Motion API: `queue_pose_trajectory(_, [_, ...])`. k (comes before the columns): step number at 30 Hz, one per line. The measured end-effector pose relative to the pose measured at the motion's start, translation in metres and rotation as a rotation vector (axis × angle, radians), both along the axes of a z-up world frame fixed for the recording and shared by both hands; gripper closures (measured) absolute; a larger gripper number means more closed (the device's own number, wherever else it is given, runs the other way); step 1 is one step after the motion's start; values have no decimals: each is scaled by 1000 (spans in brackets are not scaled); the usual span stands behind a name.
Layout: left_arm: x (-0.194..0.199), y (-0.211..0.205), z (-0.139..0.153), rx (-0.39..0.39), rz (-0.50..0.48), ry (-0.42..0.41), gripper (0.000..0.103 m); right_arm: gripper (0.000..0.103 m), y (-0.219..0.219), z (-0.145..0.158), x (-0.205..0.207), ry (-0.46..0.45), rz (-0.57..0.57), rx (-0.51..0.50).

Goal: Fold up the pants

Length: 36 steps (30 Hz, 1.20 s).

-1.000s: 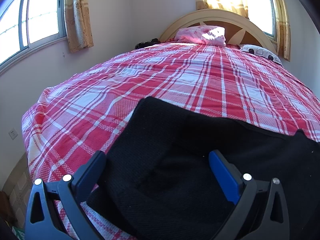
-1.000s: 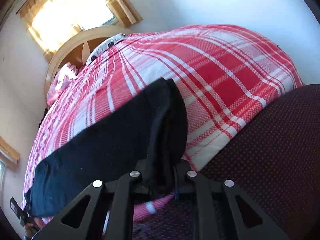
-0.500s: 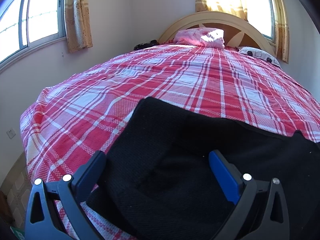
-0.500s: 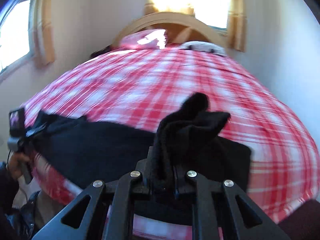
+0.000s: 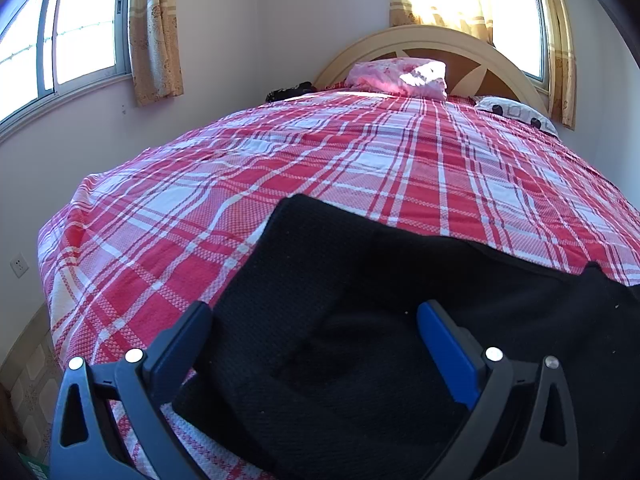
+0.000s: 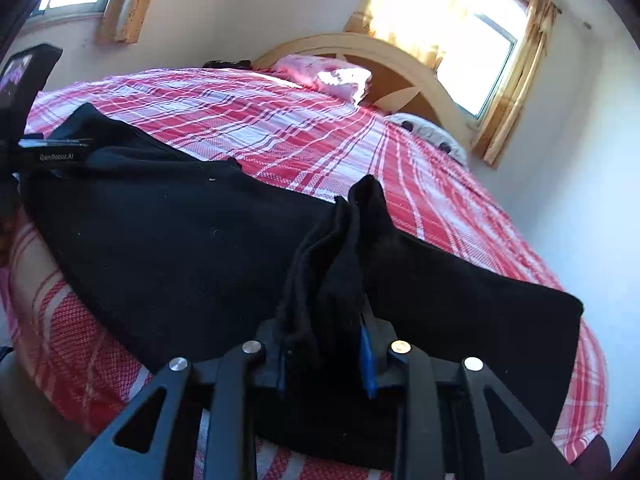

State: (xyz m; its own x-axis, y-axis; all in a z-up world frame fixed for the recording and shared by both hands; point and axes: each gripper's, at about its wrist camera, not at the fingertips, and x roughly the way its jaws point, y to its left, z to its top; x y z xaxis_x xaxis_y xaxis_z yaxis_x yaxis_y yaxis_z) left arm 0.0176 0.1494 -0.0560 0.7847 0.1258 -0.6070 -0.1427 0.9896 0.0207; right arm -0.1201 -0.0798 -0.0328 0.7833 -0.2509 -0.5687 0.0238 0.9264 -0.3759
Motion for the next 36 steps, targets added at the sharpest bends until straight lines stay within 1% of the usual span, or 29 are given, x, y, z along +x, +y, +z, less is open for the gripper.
queue_pose_trajectory(1, [0,0,0,0,0,0,0,67,1,2,-2,-3,5,-2])
queue_pose_trajectory(3, [0,0,0,0,0,0,0,56,6,3,-5,-7,42,26])
queue_pose_trajectory(5, [0,0,0,0,0,0,0,53,4,8,-6,-3,85,93])
queue_pose_trajectory(7, [0,0,0,0,0,0,0,45,3,11,-9,3,132,182])
queue_pose_trajectory(8, [0,0,0,0,0,0,0,43,0,15,-11,21,177,269])
queue_pose_trajectory(9, [0,0,0,-1,-1,1,0,43,-3,18,-14,24,216,350])
queue_pose_trajectory(10, [0,0,0,1,1,0,0,43,-6,22,-17,20,246,406])
queue_pose_trajectory(12, [-1,0,0,2,2,0,0,43,-20,35,-25,-25,295,535])
queue_pose_trajectory(13, [0,0,0,1,1,-1,0,43,-30,40,-26,-53,286,574])
queue_pose_trajectory(14, [0,0,0,1,1,-1,0,43,-42,47,-24,-83,254,608])
queue_pose_trajectory(15, [0,0,0,0,0,-1,0,47,-60,51,-17,-111,184,631])
queue_pose_trajectory(16, [0,0,0,0,0,0,0,54,-71,52,-8,-127,126,636])
queue_pose_trajectory(17, [0,0,0,1,1,0,0,70,-79,51,1,-131,89,638])
queue_pose_trajectory(18, [0,0,0,1,0,0,0,75,-89,47,14,-129,38,638])
queue_pose_trajectory(20, [0,0,0,0,0,-1,0,76,-99,38,35,-112,-36,634])
queue_pose_trajectory(21, [0,0,0,0,0,-2,0,77,-101,30,47,-99,-79,634])
queue_pose_trajectory(23, [0,0,0,1,1,-1,0,77,-100,20,61,-77,-109,657])
queue_pose_trajectory(24, [0,0,0,2,1,0,0,77,-92,18,68,-65,-91,642])
queue_pose_trajectory(25, [0,0,0,1,1,-1,0,74,-87,17,68,-57,-72,627])
queue_pose_trajectory(28, [-1,0,0,1,1,-1,0,74,-68,11,66,-51,-21,595])
queue_pose_trajectory(30, [-1,0,1,3,2,-2,0,71,-61,5,63,-58,13,537])
queue_pose_trajectory(31, [-1,1,0,1,1,0,0,68,-63,6,63,-57,26,547])
queue_pose_trajectory(32, [-1,1,0,0,0,0,0,62,-66,10,61,-56,52,587])
queue_pose_trajectory(33, [-1,0,0,0,-1,2,0,63,-71,14,58,-61,79,634])
queue_pose_trajectory(34, [-1,0,1,1,0,2,0,63,-79,23,51,-86,96,693])
queue_pose_trajectory(35, [0,0,1,1,-1,2,0,63,-86,31,42,-123,101,725])
queue_pose_trajectory(36, [0,-1,1,2,0,3,0,63,-100,43,25,-206,85,750])
